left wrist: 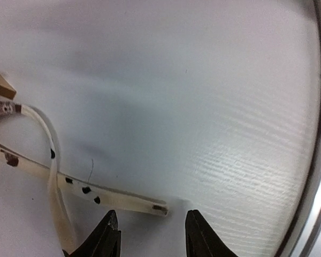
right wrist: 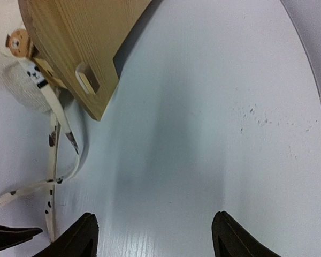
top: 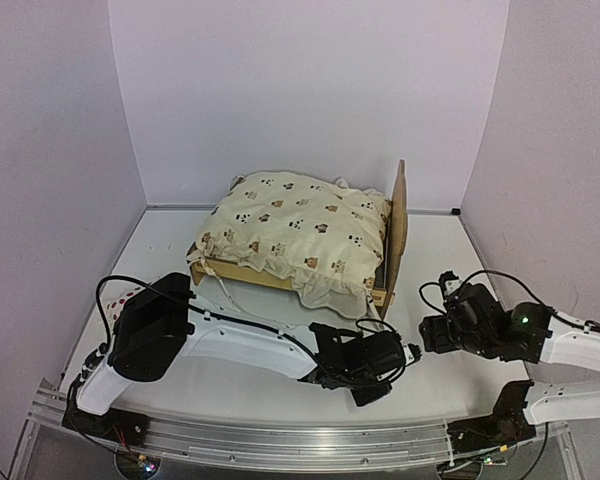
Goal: Set up the pet bed
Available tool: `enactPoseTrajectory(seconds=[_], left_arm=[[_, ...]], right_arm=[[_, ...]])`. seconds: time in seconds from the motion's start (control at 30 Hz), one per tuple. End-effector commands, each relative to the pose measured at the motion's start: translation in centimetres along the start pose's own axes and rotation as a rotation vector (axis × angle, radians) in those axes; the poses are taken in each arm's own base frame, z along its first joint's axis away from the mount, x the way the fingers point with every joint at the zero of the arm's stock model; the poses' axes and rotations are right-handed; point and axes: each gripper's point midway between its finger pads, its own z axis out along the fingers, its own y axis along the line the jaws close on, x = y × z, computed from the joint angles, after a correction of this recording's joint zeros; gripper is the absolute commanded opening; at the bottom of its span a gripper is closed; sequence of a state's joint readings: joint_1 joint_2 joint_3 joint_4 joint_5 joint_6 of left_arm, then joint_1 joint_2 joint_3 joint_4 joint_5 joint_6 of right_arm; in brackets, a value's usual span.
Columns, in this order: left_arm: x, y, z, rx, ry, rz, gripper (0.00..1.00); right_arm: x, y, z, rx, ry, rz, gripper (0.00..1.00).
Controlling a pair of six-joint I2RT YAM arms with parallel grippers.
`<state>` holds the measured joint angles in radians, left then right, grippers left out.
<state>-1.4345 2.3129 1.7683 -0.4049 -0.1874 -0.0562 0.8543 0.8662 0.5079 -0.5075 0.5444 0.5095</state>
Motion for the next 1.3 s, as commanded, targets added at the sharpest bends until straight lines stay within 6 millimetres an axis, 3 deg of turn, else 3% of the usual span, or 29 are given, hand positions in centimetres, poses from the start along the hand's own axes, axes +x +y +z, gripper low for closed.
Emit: enactPoseTrajectory(seconds=[0.0,0.43,0.6,0.97,1.27], left_arm=[[-0.4,1.5,-1.5,-0.049,-0.049,-0.037,0.43],[-1.9,0.8,-2.4,-0.003,-0.124,-0.023,0.44],[-2.3,0.7,-1.7,-0.007,-0.123,-0.013,0.42],[-2.1,0.6,-0.2,-0.019,-0.105,-0.006,0.39],[-0.4,0.8,0.5,-0.034,-0.066,-0.006,0.41]], right_arm=[[-4.5,-0.8,-2.0,0.073,-0.125,0.002,0.74],[-5.1,-0.8,-2.3,0.084,-0.13,0.0,0.75],[-4.9,-0.8,-2.2,0.082,-0.126,-0.001,0.75],[-4.5,-0.8,-2.0,0.08,-0.114,-0.005,0.75],[-4.8,-0.8,-2.2,0.079,-0.123,-0.008,0.75]])
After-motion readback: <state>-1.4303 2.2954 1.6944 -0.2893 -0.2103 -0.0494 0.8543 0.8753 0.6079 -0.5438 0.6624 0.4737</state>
